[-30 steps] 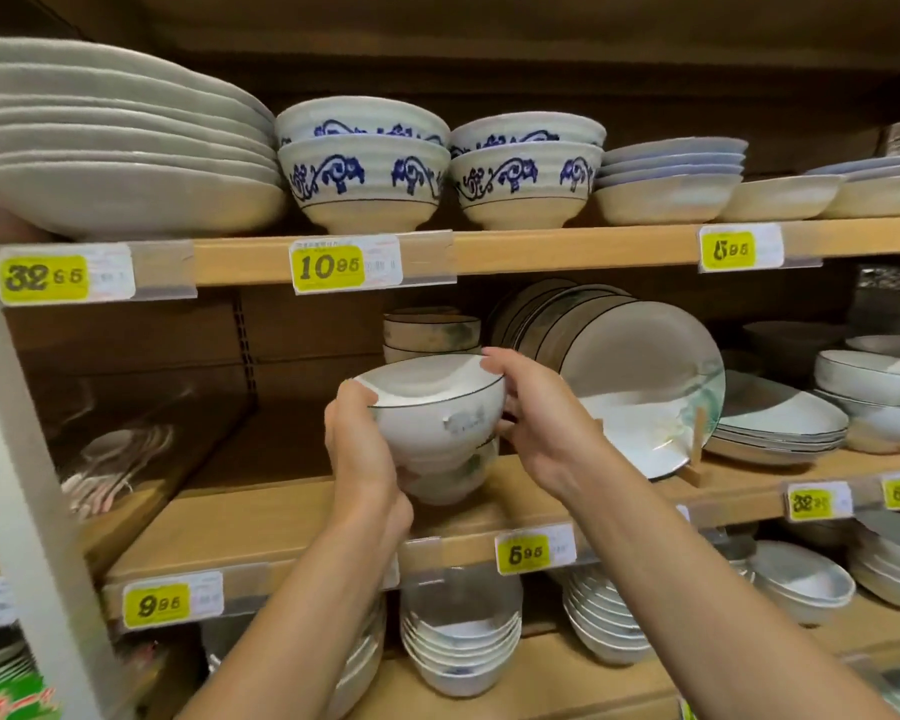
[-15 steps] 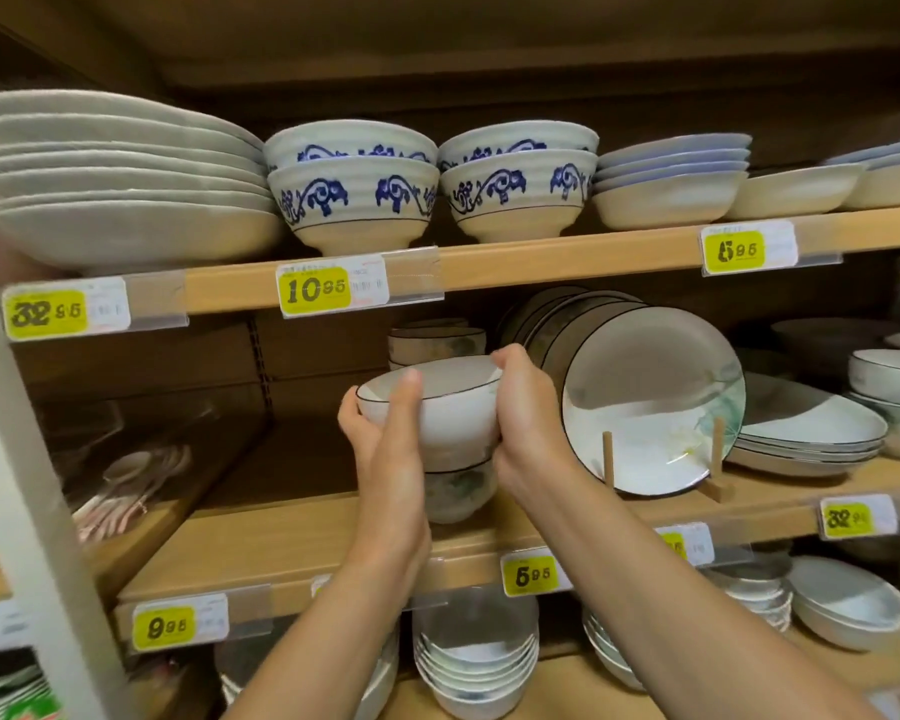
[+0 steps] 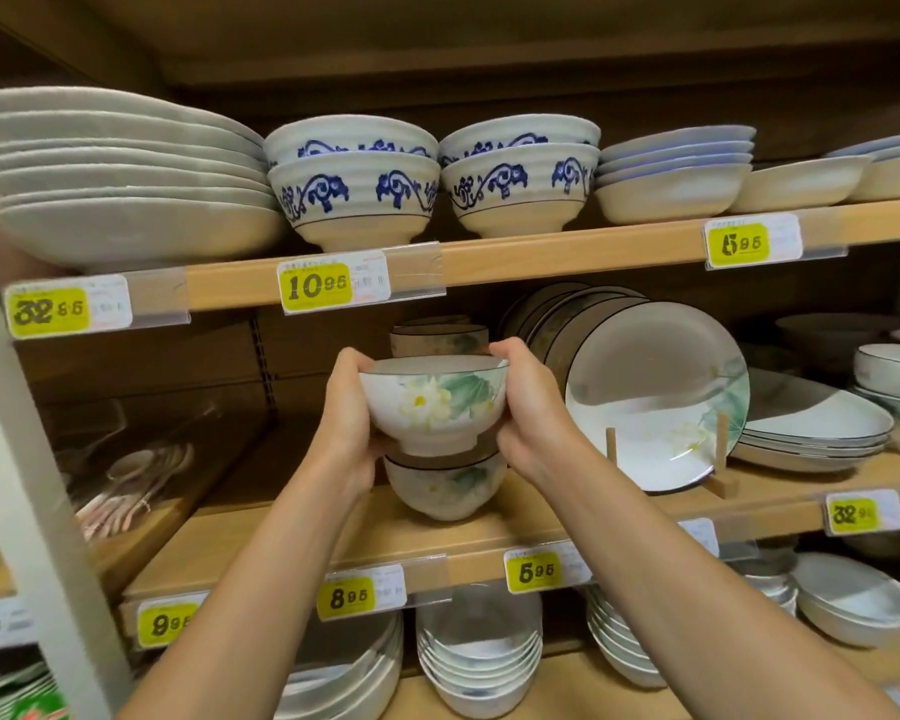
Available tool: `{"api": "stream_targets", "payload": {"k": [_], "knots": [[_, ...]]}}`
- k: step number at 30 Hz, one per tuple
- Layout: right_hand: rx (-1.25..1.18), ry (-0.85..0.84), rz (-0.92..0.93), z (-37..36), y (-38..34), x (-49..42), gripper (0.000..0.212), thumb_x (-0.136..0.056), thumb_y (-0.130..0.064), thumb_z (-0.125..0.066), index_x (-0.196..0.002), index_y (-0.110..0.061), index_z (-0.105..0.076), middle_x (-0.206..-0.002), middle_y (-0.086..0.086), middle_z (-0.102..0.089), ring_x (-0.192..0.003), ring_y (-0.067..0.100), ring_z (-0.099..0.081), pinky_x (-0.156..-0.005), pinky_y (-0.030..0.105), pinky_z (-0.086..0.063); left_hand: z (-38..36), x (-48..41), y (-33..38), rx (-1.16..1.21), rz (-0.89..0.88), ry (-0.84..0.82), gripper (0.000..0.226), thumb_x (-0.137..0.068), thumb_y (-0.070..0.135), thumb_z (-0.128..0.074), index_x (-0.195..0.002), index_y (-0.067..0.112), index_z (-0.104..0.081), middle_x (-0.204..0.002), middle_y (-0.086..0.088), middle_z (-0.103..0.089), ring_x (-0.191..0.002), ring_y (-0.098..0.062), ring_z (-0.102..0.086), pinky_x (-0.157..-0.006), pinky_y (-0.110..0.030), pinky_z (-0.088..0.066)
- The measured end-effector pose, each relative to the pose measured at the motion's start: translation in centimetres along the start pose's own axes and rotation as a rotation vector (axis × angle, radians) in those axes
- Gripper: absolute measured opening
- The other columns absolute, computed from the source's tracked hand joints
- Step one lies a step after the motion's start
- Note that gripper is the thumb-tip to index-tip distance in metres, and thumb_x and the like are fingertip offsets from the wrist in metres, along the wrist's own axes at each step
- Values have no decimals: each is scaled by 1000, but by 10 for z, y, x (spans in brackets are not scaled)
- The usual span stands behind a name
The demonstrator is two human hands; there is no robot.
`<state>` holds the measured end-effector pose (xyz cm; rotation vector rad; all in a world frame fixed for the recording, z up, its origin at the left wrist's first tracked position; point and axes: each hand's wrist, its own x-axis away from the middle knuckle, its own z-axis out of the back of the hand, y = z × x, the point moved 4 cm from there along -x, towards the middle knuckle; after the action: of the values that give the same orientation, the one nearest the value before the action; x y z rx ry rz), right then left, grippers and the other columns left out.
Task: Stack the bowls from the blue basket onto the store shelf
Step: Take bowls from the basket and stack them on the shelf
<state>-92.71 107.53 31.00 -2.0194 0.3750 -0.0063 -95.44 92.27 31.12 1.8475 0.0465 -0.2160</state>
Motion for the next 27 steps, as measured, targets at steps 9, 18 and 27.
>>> {"api": "stream_targets", "payload": {"k": [9,18,27], "knots": [[108,186,132,-1,5,-14,22,-94,-26,-36,-88,-21,-56,-83,6,-66,-80,20,-66,-66,31,-51,-9,-22,-11,-12,4,87,63,-84,63,-37,-116,17,-65,-98,-9,-76,-95,-26,-71,-94,-44,-53],[344,240,9,15,26,-32,35,-97,-28,-28,-107,-12,-58,-102,11,-65,-96,21,-60,-86,34,-48,-1,-33,-26,-302,2,188,71,-85,61,-32,-131,10,-50,-126,-12,-60,-115,-32,-57,-105,-48,-42],[336,249,-21,29,48,-33,32,-94,-24,-33,-90,-12,-62,-91,11,-69,-84,23,-63,-75,36,-50,7,-37,-55,-419,-22,190,58,-89,54,-28,-107,12,-63,-105,-9,-68,-98,-26,-62,-96,-44,-48]]}}
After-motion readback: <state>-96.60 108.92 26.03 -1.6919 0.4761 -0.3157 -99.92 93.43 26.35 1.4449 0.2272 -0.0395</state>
